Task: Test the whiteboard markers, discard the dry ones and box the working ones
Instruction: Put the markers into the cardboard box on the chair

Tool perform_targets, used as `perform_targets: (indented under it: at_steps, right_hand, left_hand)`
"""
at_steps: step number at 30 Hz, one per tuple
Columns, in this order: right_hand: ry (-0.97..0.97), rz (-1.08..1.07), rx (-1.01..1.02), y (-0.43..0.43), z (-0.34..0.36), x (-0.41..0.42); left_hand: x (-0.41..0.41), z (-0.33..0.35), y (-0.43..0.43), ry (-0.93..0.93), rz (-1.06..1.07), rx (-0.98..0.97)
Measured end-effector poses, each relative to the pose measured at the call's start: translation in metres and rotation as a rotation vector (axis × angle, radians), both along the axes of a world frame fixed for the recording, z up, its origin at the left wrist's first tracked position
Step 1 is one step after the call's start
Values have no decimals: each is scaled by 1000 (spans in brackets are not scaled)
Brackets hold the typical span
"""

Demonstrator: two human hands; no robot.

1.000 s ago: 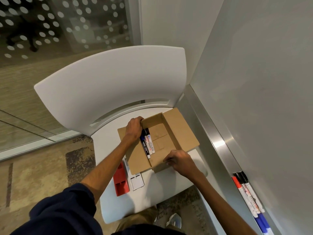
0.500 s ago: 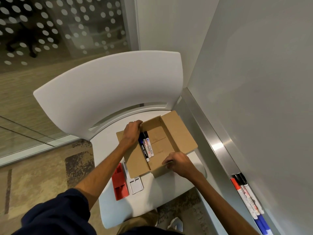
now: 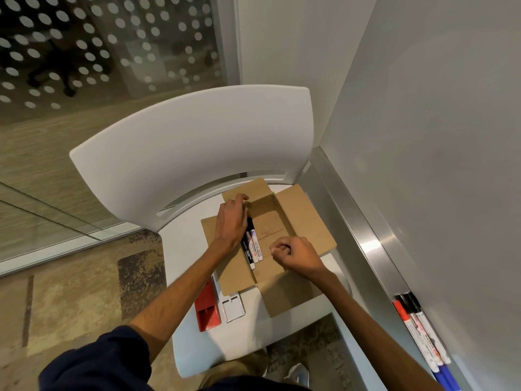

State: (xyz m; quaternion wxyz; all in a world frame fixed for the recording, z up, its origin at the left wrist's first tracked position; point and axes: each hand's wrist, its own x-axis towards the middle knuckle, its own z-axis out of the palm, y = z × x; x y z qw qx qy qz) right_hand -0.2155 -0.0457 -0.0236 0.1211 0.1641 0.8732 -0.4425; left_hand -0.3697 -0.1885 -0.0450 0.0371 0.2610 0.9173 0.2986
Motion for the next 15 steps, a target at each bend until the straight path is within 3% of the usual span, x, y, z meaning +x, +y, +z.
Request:
perform_targets:
  at_steps: [8,15]
  right_hand:
    - [-45,-131,51,-11,-20,-35]
    - [-242,-227,75,-30,-55,-55]
  left_hand:
    - [-4,-7,3,-228,-264,-153]
    - [-16,-21,12,-429,-131,-111]
